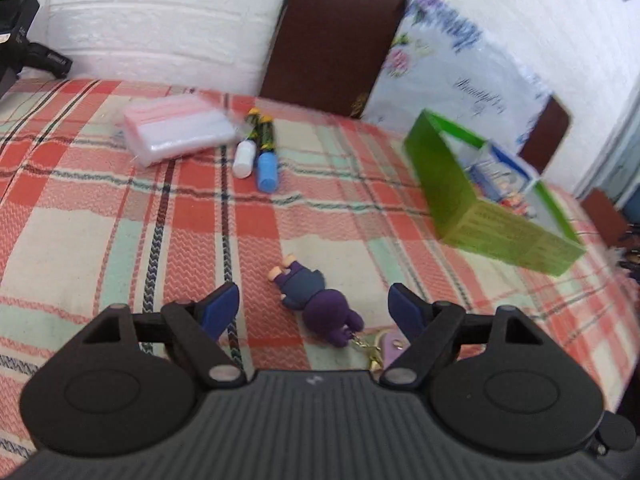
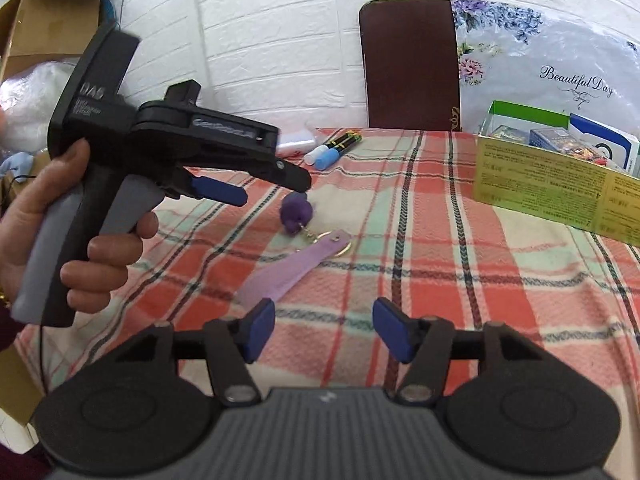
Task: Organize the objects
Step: 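Grasp the purple figure with the left gripper, then close the right gripper on the lavender strap while the left gripper holds the figure, then carry the keychain with both grippers into the green box and release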
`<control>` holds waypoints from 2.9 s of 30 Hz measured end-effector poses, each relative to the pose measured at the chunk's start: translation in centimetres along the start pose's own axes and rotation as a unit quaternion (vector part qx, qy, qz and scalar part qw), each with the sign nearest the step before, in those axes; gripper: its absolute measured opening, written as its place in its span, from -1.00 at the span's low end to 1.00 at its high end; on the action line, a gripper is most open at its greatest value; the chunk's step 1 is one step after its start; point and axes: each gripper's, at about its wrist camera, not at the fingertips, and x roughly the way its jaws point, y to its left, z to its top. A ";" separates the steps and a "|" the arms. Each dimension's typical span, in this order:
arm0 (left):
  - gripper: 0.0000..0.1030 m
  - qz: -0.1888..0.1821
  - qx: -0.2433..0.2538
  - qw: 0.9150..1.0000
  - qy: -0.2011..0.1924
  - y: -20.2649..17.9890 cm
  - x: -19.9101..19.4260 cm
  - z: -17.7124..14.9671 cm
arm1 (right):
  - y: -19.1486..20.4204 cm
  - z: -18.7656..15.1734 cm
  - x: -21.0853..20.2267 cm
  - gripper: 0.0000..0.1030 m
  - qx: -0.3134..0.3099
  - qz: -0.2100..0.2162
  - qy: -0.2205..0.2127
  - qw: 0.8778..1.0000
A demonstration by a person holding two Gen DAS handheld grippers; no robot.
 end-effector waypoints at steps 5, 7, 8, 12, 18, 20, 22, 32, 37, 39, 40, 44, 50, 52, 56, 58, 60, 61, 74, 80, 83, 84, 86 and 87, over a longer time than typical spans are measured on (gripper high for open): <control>0.14 0.024 -0.018 0.999 0.023 -0.1 2.6 0.6 | -0.4 1.8 3.7 0.25 -0.009 0.014 0.007 1.000; -0.17 0.027 -0.001 1.000 0.016 -0.2 2.8 0.3 | 0.2 2.6 5.1 0.25 -0.018 0.017 0.007 1.000; -0.25 0.016 -0.004 1.000 0.013 0.0 2.8 0.3 | 0.4 3.0 5.7 0.23 -0.024 0.022 0.009 0.999; -0.25 0.006 -0.015 1.000 0.000 1.0 1.8 -0.3 | 1.5 3.6 7.4 -0.14 -0.054 0.024 0.005 0.998; -0.25 -0.030 -0.071 0.997 0.001 2.3 0.1 -1.2 | 2.5 2.6 6.2 -0.59 -0.074 0.043 -0.011 0.996; -0.27 -0.044 -0.081 0.996 0.001 1.8 -0.1 -1.1 | 3.0 2.2 5.5 -0.67 -0.078 0.045 -0.018 0.996; -0.30 -0.075 -0.073 0.995 0.006 0.4 -0.3 -0.8 | 3.4 2.2 4.8 -0.91 -0.081 0.049 -0.037 0.995; -0.30 -0.132 0.004 0.991 0.010 -7.4 0.4 1.2 | 0.5 3.4 1.5 -0.92 -0.055 0.006 -0.085 0.995; -0.30 -0.164 0.029 0.986 0.010 -10.9 1.2 1.2 | -1.7 3.1 -0.3 -0.92 -0.047 -0.026 -0.095 0.994; -0.30 -0.178 0.041 0.983 0.007 -12.6 1.7 2.0 | -3.0 3.5 -0.9 -0.92 -0.052 -0.043 -0.103 0.992; -0.30 -0.184 0.046 0.982 0.005 -13.5 2.1 2.5 | -3.7 3.8 -1.1 -0.92 -0.052 -0.051 -0.108 0.991; -0.30 -0.199 0.081 0.977 -0.016 -17.9 3.6 4.7 | -7.4 5.7 -1.6 -0.92 -0.060 -0.086 -0.122 0.987; -0.26 -0.144 0.110 0.982 -0.049 -22.3 7.4 8.5 | -14.4 9.6 1.7 -0.85 -0.046 -0.133 -0.099 0.985; -0.23 -0.071 0.111 0.989 -0.064 -22.4 8.6 9.3 | -16.5 10.5 3.5 -0.70 -0.036 -0.173 -0.086 0.981; -0.21 -0.032 0.099 0.993 -0.051 -20.7 8.6 9.0 | -19.4 10.1 3.2 -0.60 0.063 -0.174 -0.088 0.979; -0.12 -0.008 0.122 0.991 -0.060 -20.4 7.7 7.9 | -19.9 9.5 2.8 -0.42 0.081 -0.180 -0.098 0.975; -0.12 0.004 0.133 0.989 -0.061 -20.2 6.9 6.9 | -19.2 8.3 1.4 -0.42 0.088 -0.189 -0.108 0.972; -0.12 0.004 0.132 0.989 -0.059 -19.9 6.4 6.4 | -19.4 8.0 0.9 -0.42 0.095 -0.190 -0.113 0.970; -0.04 0.027 0.116 0.993 -0.025 -16.5 2.4 1.9 | -13.9 3.0 -3.5 -0.36 0.145 -0.144 -0.107 0.973; 0.04 0.059 0.106 0.993 -0.002 -13.1 2.2 -0.2 | -12.1 1.8 -1.6 -0.30 0.139 -0.133 -0.057 0.980; 0.04 0.075 0.107 0.991 0.008 -11.6 2.4 -1.3 | -11.6 1.2 -0.7 -0.27 0.139 -0.133 -0.036 0.981; 0.04 0.077 0.105 0.991 0.012 -11.2 2.5 -1.5 | -11.5 1.0 -0.4 -0.27 0.140 -0.132 -0.030 0.981; 0.04 0.082 0.102 0.991 0.018 -10.4 2.6 -2.0 | -11.4 0.6 0.0 -0.26 0.146 -0.131 -0.021 0.980; 0.04 0.086 0.101 0.991 0.019 -10.0 2.7 -2.2 | -11.3 0.5 0.0 -0.24 0.145 -0.133 -0.022 0.980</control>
